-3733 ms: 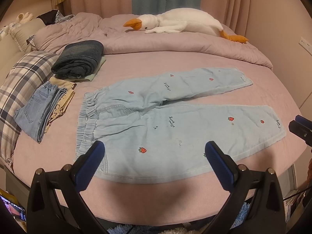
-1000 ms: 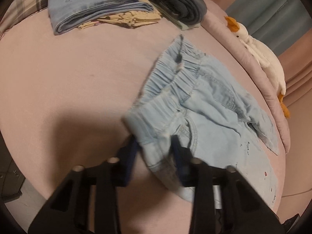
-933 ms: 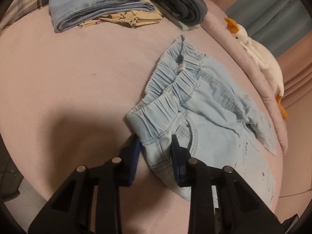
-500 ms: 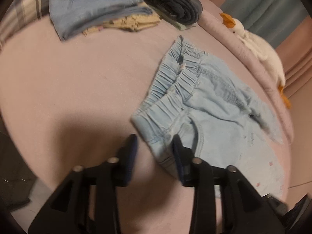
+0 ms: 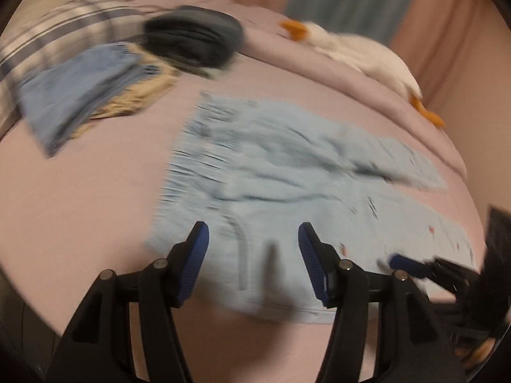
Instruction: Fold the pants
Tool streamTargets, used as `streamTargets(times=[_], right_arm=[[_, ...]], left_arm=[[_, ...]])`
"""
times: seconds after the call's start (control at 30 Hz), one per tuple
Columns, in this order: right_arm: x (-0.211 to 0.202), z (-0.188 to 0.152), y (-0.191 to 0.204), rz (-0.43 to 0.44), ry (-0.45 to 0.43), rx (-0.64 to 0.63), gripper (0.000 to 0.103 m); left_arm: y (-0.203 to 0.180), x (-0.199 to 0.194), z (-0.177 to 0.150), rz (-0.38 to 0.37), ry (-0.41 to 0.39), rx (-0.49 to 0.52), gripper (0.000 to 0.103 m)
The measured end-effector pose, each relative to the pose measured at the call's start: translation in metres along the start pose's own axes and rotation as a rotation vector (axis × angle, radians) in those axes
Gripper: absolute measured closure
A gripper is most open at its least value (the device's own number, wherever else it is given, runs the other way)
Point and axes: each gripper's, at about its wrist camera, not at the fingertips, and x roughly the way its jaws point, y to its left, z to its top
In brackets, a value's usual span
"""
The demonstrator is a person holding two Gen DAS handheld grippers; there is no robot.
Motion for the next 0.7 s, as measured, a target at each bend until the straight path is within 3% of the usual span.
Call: streamTargets(times=[0.17, 0.37, 0.63, 0.7], right_arm=[[0.0, -0.011, -0.028, 0.023, -0.005, 0.109, 0.053], [-0.037, -0.027, -0.091, -0.124, -0.041, 0.241, 0.053], [-0.092, -0.058, -0.171, -0.349, -0.088, 0.413, 0.054], [-0.097, -0.053, -0.177, -0.543, -0.04, 0.4, 0.054]], left_arm=[[-0.005, 0.038, -0.014, 0.044, 0.103, 0.064, 0.046], [-0.002, 0.04, -0.013, 0.038, 0.1, 0.081, 0.046], [-0.001, 0.037, -0.015, 0.026, 0.101, 0.065, 0.046], [-0.002, 0.036, -0.014, 0.034, 0.102, 0.057, 0.046]])
